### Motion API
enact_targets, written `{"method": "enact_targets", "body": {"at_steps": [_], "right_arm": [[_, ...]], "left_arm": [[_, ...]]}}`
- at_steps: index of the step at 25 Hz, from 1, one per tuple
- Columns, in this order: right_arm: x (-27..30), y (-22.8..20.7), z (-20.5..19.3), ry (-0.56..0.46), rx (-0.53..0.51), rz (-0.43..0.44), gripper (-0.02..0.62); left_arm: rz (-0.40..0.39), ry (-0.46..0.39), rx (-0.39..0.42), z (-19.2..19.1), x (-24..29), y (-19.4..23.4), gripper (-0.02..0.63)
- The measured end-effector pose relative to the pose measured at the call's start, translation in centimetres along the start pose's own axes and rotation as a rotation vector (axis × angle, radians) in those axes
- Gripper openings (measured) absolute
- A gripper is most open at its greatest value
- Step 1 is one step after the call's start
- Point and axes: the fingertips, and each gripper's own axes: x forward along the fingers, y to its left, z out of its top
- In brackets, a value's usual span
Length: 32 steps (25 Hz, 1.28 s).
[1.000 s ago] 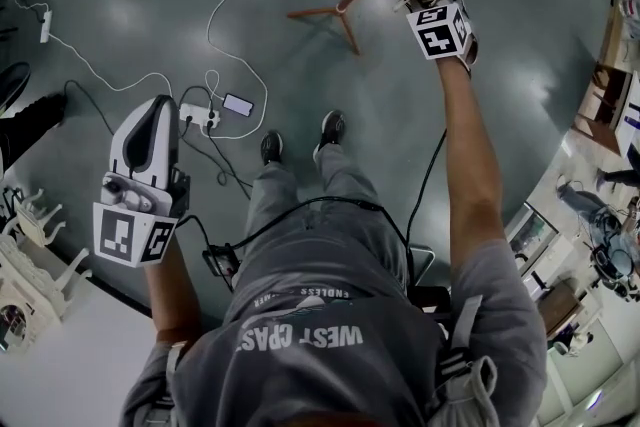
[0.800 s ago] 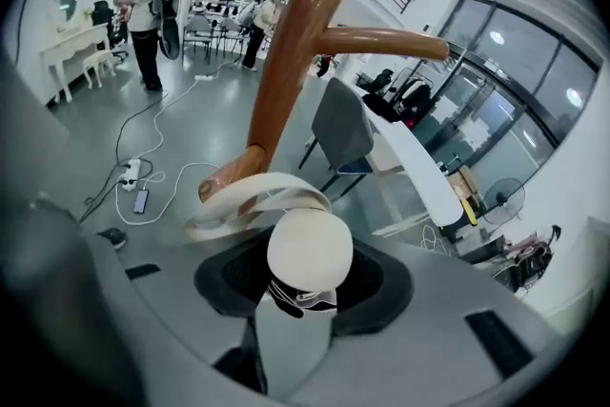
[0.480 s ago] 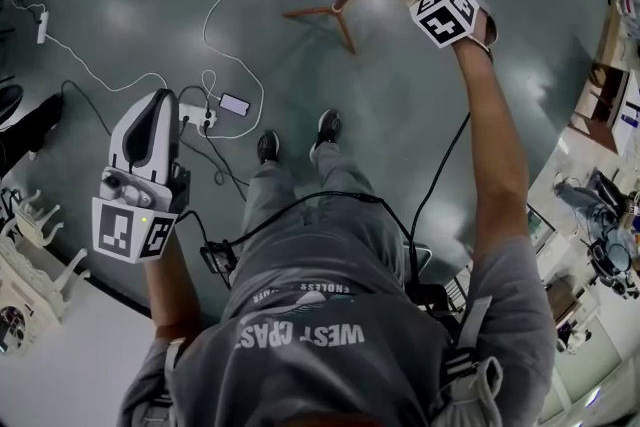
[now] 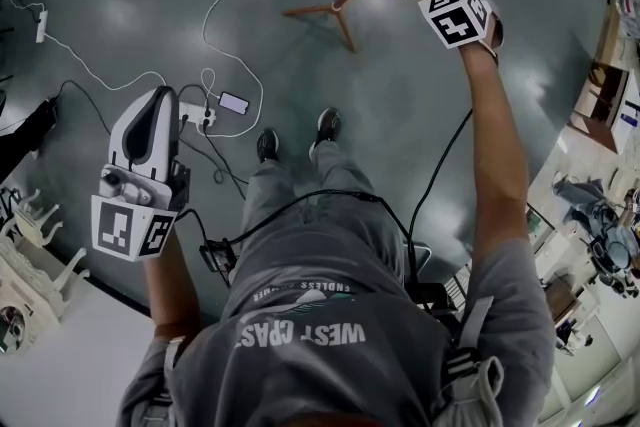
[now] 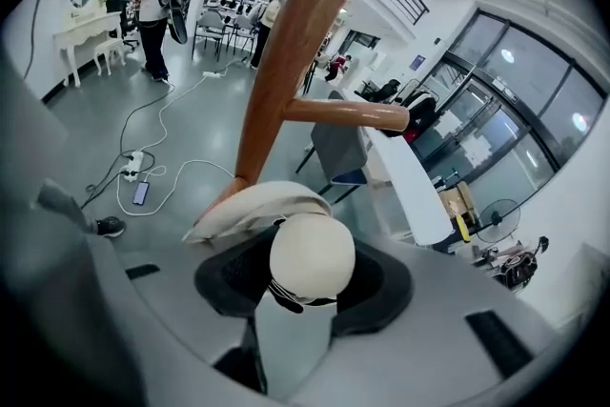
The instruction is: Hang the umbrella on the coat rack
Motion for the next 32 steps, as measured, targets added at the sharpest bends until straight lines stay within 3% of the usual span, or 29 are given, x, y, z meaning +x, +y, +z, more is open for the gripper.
{"method": "enact_targets", "body": {"at_steps": [7,22,25,32], "right_arm": [[1.0,0.9,-1.2,0.045,-0.033,-0.001,0.178],[1.6,0.2,1.4,0.134,-0.157,0.038,0.179],[2.0,-0.6,1.3,0.14,-0.092,0.07,0.179],[5.6,-1.9,-1.5,0.141,0.177,0.133,0.178]], "left_arm": [[-0.001,0.011,-0.006,-0.3,-0.2,-0.2,0.021],[0.015,-0.006,-0.034,-0.9,-0.9,0.4,0.021],[0.017,-0.012,-0.036,-0.8,-1.2,0.6,0.021],[0.016,-0.007,-0.039,-1.3,-1.2,1.1,0.021]]}}
